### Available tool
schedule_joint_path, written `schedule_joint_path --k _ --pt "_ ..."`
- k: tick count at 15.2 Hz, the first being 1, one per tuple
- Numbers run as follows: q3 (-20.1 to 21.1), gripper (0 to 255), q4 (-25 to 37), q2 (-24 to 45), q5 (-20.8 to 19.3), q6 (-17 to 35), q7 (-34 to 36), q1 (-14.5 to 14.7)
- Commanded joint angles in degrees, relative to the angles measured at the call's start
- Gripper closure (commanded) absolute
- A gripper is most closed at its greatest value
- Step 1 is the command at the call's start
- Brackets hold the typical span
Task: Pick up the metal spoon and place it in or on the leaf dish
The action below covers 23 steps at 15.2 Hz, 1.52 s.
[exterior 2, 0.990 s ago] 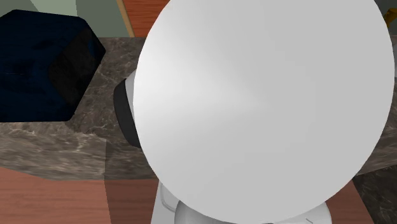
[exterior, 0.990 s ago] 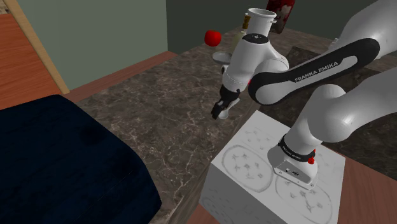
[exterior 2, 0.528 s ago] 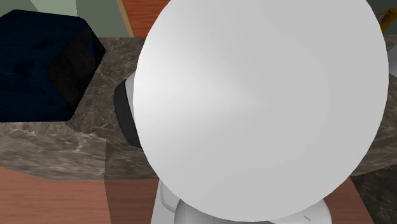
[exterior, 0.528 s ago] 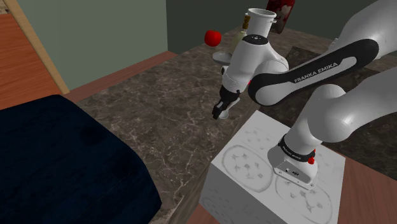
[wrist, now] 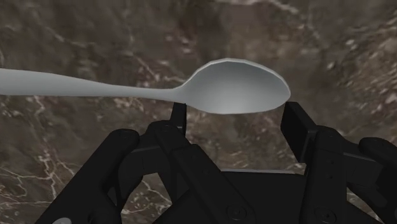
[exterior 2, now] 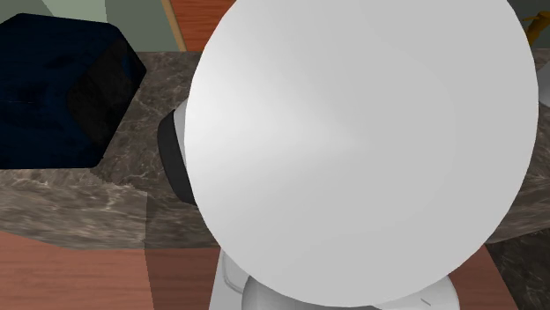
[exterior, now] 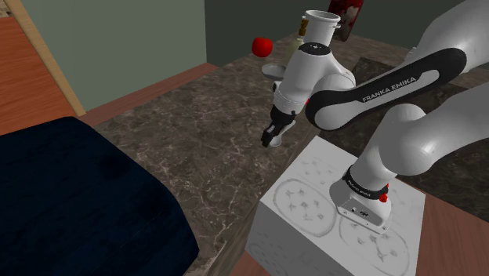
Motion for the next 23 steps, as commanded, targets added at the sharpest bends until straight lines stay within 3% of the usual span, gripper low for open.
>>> schedule_joint_path --k 1,23 --pt "0.0 255 0.0 0.0 0.0 0.0 0.0 0.0" --pt "-3.4 255 11.2 -11.2 -1.2 -22.4 -1.6 0.2"
